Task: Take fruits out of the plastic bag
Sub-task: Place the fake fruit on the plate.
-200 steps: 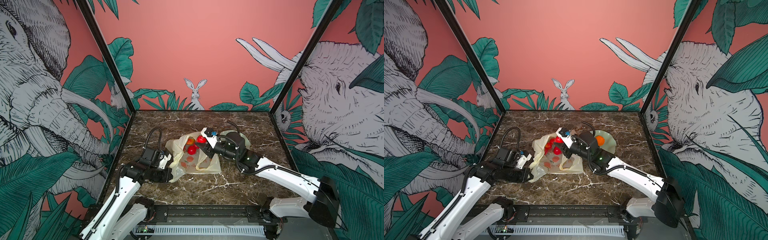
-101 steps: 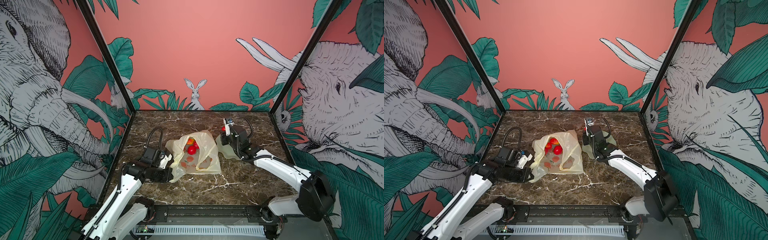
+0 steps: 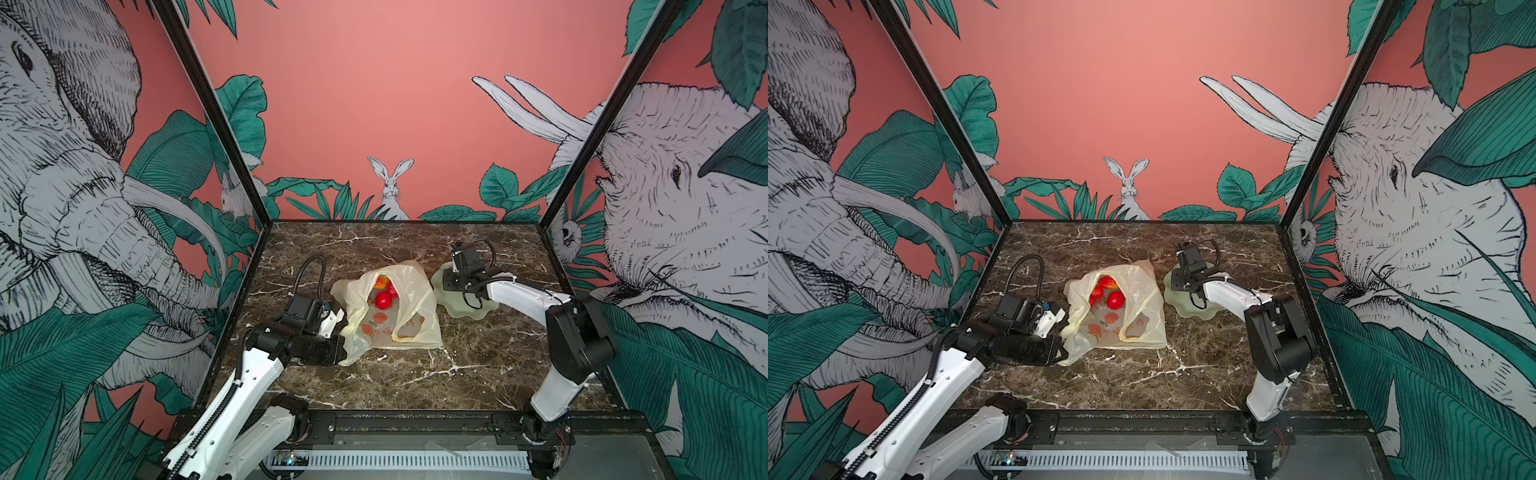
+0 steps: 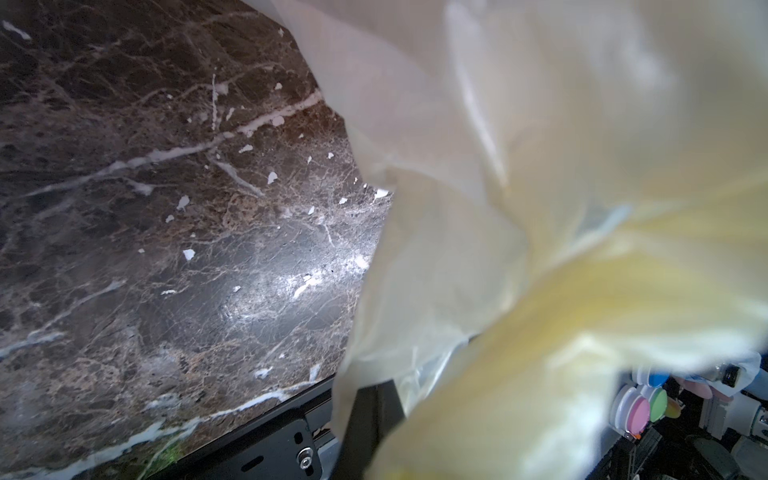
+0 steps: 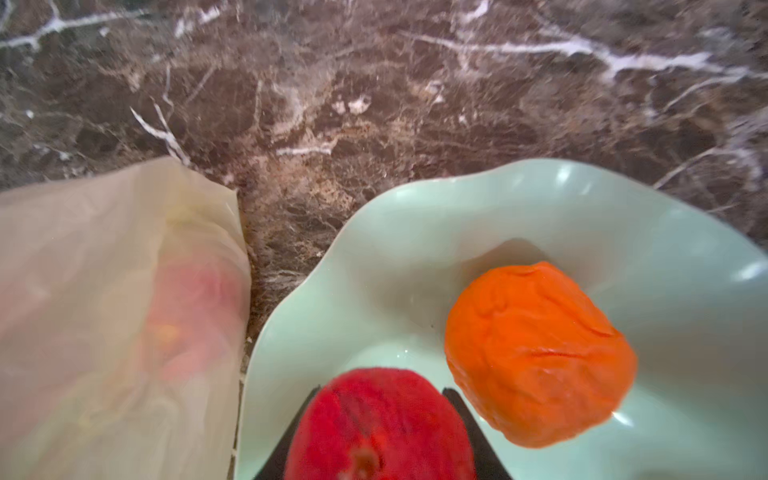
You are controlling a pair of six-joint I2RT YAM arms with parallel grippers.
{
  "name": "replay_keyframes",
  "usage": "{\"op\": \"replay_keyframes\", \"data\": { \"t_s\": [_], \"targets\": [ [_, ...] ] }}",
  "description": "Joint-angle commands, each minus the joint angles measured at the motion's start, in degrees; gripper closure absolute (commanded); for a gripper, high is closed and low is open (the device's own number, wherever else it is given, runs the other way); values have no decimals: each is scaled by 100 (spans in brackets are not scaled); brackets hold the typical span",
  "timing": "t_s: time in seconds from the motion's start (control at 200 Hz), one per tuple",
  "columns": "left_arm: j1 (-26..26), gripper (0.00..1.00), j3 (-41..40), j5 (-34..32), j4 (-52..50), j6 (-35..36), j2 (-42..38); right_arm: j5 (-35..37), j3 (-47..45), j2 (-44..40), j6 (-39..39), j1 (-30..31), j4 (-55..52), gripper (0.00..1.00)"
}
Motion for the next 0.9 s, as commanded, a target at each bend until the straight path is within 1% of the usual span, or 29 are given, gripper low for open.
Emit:
{"op": "replay_keyframes", "data": {
  "t_s": [0.0,0.105,0.18,0.33,0.375,0.89],
  "targets": [
    [-12,100,-84,16,-63,-18,-66,-241,279,170,-105,-9,-636,67],
    [-17,100,-81,33,-75,-12,-23,-239,305,260,-106,-8,-706,59],
    [-14,100,-74,28,-82,-5,-6,-256,279,272,-89,-8,-724,49],
    [-14,100,-83,43,-84,-4,4,-190,263,231,-41,-5,-769,37],
    [-15,100,-83,43,-91,-6,5,-195,248,204,-23,-8,-758,35],
    [-15,100,-76,43,-88,-5,9,-184,195,-311,-45,8,-672,34]
  ]
}}
